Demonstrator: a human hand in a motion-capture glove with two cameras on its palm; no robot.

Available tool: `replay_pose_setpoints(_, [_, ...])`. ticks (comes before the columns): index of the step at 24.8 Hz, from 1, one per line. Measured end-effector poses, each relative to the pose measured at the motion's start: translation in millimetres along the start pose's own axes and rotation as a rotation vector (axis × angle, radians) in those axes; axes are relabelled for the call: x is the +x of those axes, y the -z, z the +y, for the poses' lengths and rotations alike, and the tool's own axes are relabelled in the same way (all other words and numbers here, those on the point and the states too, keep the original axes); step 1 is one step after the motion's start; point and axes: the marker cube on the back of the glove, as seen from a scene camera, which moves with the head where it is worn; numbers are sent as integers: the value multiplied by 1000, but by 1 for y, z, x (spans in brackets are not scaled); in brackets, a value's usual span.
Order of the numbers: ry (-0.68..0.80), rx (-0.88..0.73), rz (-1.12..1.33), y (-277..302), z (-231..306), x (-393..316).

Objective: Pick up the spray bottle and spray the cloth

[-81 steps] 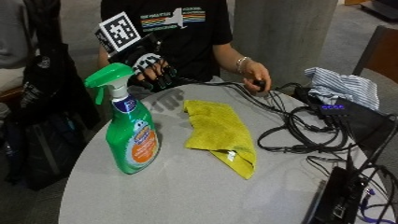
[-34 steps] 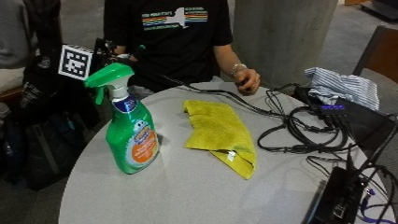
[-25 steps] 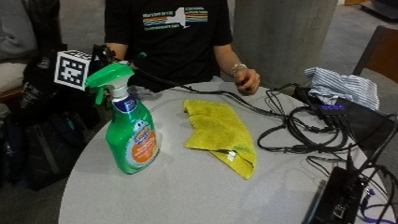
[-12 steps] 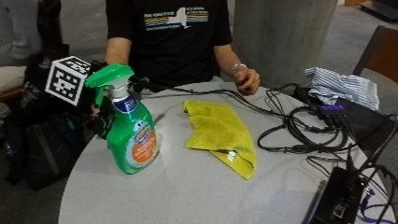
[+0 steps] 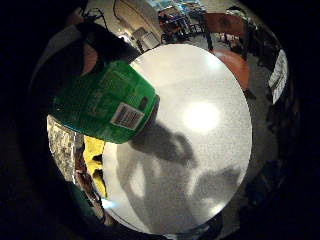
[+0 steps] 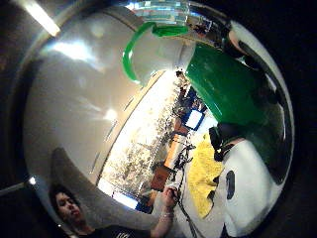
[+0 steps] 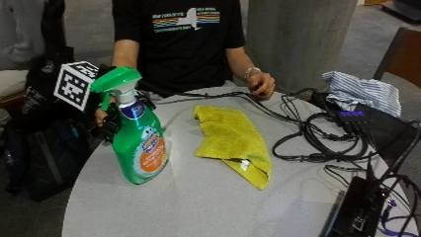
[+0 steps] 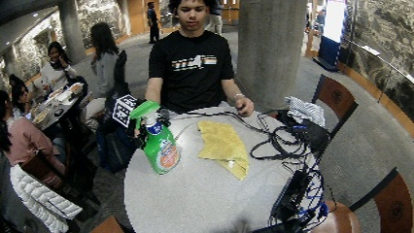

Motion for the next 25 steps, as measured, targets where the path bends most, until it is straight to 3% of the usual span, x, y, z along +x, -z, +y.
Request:
replay_pose_setpoints(13, [31,103,-60,2,2,-6])
replay_pose_setpoints(25, [17,71,-99,5,2,-5])
